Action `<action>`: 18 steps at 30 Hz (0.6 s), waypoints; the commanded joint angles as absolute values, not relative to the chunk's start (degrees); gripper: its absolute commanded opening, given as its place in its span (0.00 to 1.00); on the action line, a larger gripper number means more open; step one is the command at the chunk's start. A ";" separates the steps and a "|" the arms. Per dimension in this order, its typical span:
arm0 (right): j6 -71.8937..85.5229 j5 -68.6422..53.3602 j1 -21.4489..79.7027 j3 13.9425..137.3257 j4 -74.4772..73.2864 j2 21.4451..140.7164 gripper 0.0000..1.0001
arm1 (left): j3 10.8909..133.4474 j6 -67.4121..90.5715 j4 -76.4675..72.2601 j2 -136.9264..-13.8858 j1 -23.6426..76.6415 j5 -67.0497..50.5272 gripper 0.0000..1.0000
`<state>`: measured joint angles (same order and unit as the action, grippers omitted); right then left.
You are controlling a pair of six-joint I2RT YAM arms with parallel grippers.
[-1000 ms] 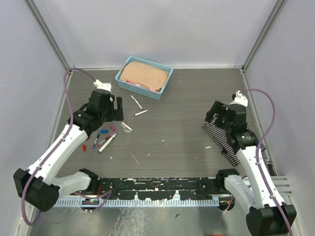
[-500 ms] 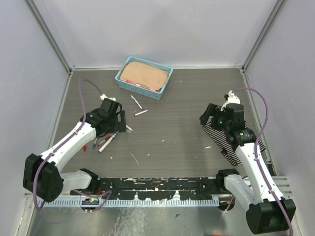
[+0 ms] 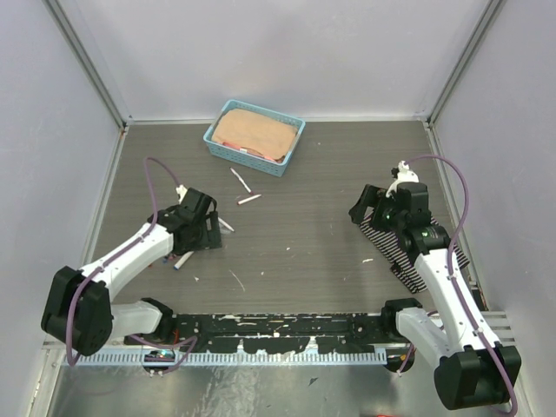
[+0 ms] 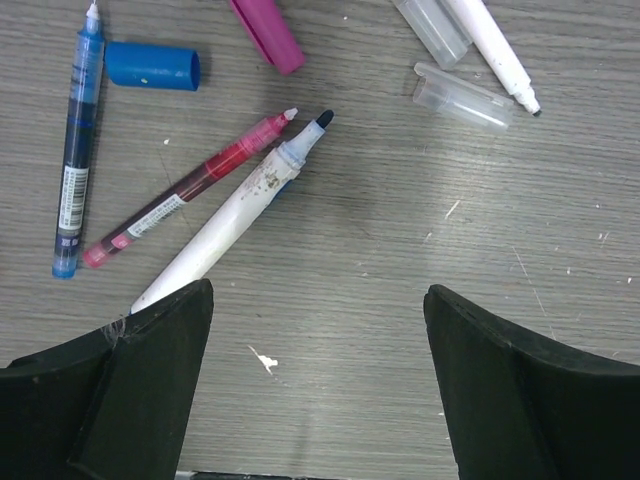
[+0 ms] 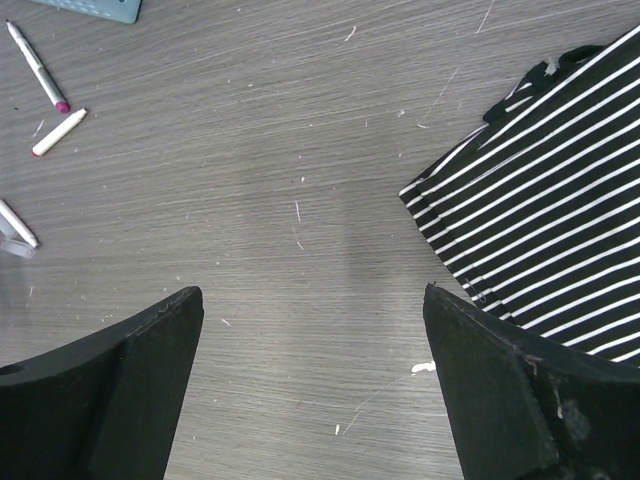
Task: Insert the pens into the pen caps
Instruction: Pick up the pen from the center of the board.
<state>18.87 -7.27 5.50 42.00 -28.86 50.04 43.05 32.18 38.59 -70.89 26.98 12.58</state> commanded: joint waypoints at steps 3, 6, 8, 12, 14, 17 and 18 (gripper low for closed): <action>17.50 -10.27 5.27 44.80 -28.35 50.36 0.95 | 43.30 30.58 35.76 -75.15 26.73 12.99 0.85; 17.43 -10.71 5.26 44.79 -28.64 50.21 0.95 | 43.37 30.17 35.15 -76.28 26.72 15.04 0.80; 17.39 -10.84 5.26 44.76 -28.74 50.14 0.95 | 43.58 30.32 35.13 -76.62 26.04 15.43 0.79; 17.36 -11.23 5.27 44.58 -28.76 50.19 0.95 | 43.77 30.28 35.00 -76.91 23.91 14.89 0.79; 17.40 -11.33 5.27 44.56 -28.74 50.31 0.95 | 43.47 30.09 34.71 -76.95 22.80 13.82 0.79; 17.40 -11.42 5.27 44.47 -28.81 50.46 0.95 | 43.24 29.67 34.77 -77.15 21.71 12.29 0.78; 17.40 -11.58 5.26 44.54 -28.77 50.63 0.95 | 43.31 29.63 35.00 -77.43 21.49 12.15 0.78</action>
